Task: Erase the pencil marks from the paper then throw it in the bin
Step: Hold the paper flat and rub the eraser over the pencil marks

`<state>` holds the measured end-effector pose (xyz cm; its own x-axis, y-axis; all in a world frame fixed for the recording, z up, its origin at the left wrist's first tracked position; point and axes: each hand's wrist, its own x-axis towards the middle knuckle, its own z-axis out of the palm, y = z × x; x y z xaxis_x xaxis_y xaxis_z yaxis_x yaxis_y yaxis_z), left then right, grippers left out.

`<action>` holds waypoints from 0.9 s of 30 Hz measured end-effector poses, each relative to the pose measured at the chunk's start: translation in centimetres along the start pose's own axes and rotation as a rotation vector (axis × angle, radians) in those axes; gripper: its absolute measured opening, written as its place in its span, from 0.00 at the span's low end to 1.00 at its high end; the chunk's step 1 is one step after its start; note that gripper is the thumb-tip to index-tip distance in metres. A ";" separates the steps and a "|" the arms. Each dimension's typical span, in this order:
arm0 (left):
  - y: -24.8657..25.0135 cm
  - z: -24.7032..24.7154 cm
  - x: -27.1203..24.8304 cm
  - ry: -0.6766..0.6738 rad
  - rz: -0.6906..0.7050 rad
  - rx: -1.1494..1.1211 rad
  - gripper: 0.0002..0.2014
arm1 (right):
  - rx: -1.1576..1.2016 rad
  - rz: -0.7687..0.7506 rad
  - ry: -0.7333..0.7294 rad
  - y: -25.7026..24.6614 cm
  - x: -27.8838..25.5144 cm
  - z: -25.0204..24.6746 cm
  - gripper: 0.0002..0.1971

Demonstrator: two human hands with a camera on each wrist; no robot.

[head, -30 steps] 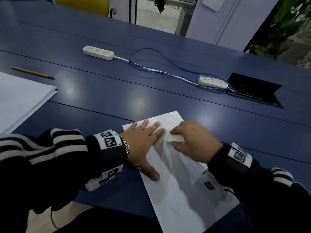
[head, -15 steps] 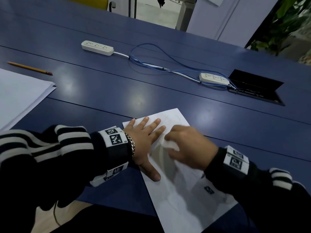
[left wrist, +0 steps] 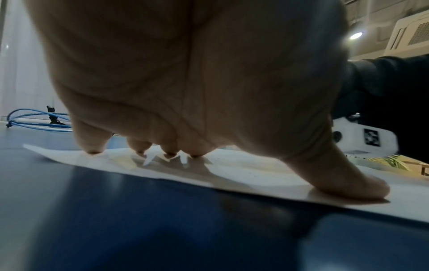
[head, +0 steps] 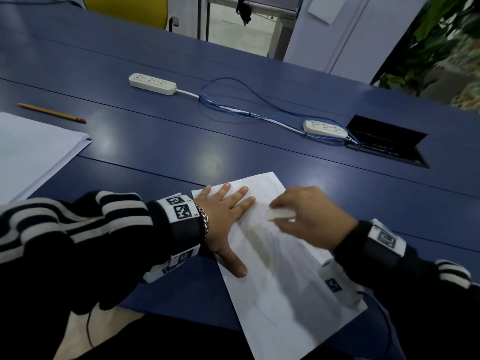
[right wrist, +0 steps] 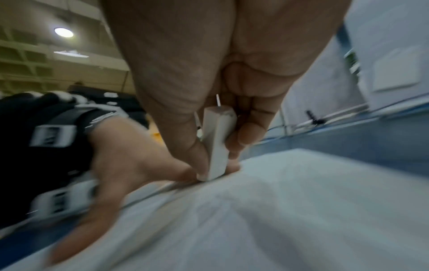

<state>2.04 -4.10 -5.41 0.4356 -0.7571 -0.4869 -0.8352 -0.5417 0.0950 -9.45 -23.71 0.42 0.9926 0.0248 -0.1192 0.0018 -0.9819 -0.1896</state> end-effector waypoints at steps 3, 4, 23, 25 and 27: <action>-0.3 -0.2 -0.1 0.026 0.026 -0.009 0.79 | 0.016 0.079 0.071 1.3 -1.4 -0.6 0.17; -0.4 -0.2 -0.1 0.041 0.044 -0.002 0.78 | 0.023 0.064 0.059 1.1 -2.0 -0.2 0.17; 1.9 0.5 -0.8 -0.009 0.043 0.052 0.80 | -0.008 -0.064 0.008 -1.6 -3.0 3.2 0.14; 2.3 0.3 -0.7 -0.019 0.019 0.066 0.81 | 0.035 -0.188 -0.111 -2.8 -4.2 3.2 0.12; 2.5 0.2 -0.7 -0.026 0.001 0.075 0.81 | 0.056 -0.266 -0.212 -3.4 -4.9 3.0 0.11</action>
<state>-0.42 -4.82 -4.97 0.4265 -0.7474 -0.5094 -0.8589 -0.5113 0.0310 -14.69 -19.92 -1.29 0.9108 0.3227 -0.2575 0.2442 -0.9240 -0.2942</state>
